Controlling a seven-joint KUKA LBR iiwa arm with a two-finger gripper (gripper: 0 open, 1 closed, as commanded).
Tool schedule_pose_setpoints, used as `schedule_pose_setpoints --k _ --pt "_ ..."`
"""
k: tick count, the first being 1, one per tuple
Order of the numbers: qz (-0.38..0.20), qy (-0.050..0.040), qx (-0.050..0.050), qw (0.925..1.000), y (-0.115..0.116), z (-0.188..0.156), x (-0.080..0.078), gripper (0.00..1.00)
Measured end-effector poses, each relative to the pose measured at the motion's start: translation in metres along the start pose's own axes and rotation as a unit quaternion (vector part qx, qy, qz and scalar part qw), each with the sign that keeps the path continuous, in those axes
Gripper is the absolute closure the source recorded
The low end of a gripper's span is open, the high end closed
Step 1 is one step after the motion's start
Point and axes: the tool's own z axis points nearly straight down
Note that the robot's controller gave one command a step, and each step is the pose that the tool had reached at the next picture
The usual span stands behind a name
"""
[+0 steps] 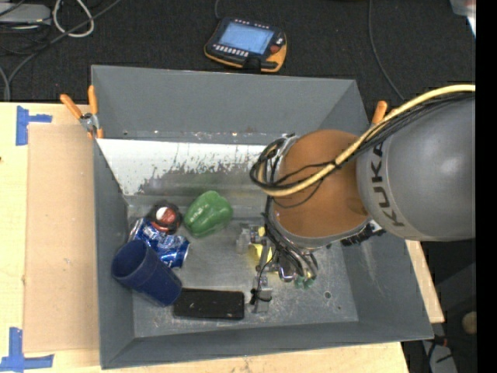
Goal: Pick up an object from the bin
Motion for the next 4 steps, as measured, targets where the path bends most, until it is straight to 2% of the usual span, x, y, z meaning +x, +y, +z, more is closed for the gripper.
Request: schedule_pose_setpoints --k 1,2,3,4 --pt "0.003 -0.0043 0.000 1.0000 -0.001 -0.004 -0.002 0.00" --pt "-0.056 -0.0025 -0.001 0.9984 0.060 0.110 0.004 0.00" --pt "-0.021 -0.0095 -0.001 0.9997 0.069 0.048 0.005 0.00" --pt "-0.046 -0.0016 0.000 0.9989 0.059 0.100 0.004 0.00"
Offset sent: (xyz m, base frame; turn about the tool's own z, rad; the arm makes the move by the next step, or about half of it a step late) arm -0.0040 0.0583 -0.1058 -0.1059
